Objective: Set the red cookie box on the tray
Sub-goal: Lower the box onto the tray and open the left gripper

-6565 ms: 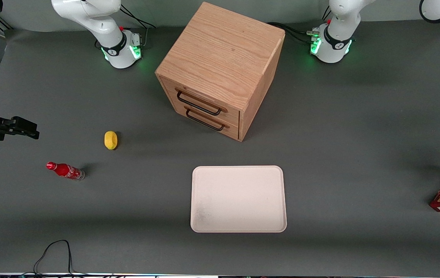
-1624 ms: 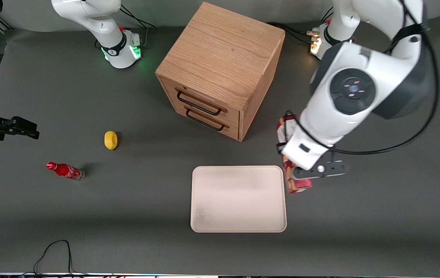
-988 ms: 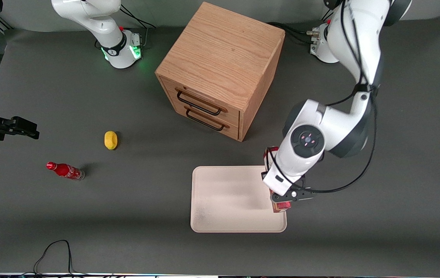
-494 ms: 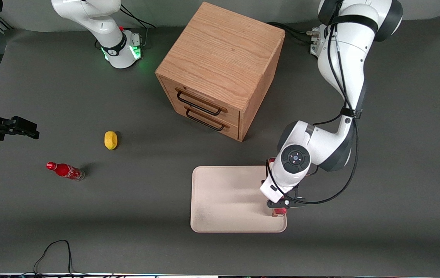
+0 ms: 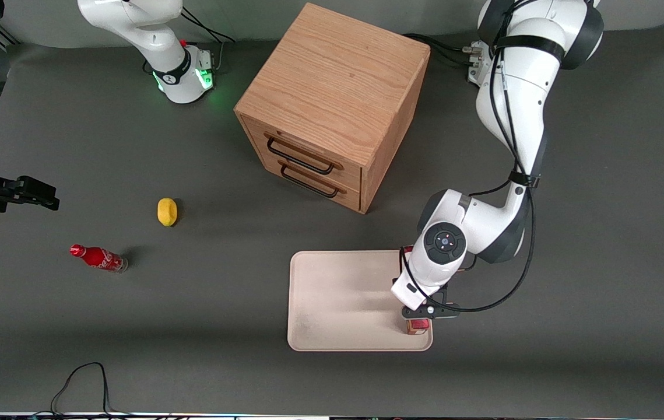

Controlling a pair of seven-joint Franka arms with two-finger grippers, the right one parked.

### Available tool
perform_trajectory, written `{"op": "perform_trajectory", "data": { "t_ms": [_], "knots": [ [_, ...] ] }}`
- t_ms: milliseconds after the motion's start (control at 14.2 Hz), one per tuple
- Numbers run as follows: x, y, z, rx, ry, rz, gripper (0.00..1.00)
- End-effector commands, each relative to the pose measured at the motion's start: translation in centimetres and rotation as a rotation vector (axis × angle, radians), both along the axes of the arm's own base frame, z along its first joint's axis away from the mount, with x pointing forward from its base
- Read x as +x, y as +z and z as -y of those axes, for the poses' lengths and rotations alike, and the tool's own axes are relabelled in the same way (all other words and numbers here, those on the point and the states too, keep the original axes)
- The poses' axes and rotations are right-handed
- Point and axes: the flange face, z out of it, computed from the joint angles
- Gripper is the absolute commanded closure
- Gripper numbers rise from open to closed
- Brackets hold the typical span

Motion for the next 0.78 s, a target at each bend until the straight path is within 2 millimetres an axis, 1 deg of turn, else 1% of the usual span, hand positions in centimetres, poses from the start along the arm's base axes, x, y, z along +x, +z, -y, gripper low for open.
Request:
{"op": "perform_trajectory", "data": {
  "t_ms": [0,71,141,282,353,424,494,635,706],
  "knots": [
    [0.2,0.5,0.1,0.009,-0.012,0.024,0.46],
    [0.1,0.4,0.2,0.014,-0.013,0.022,0.16],
    [0.1,0.7,0.3,0.014,-0.008,0.022,0.00],
    [0.0,1.2,0.1,0.016,-0.003,0.015,0.00],
    [0.0,1.9,0.0,0.020,0.010,0.009,0.00],
    [-0.3,3.6,-0.2,0.030,0.032,-0.012,0.00],
    [-0.9,5.5,-0.3,0.041,0.041,-0.039,0.00],
    [-2.3,11.4,-0.9,0.063,0.046,-0.083,0.00],
    [-3.3,14.7,-1.6,0.074,0.050,-0.105,0.00]
  ]
}}
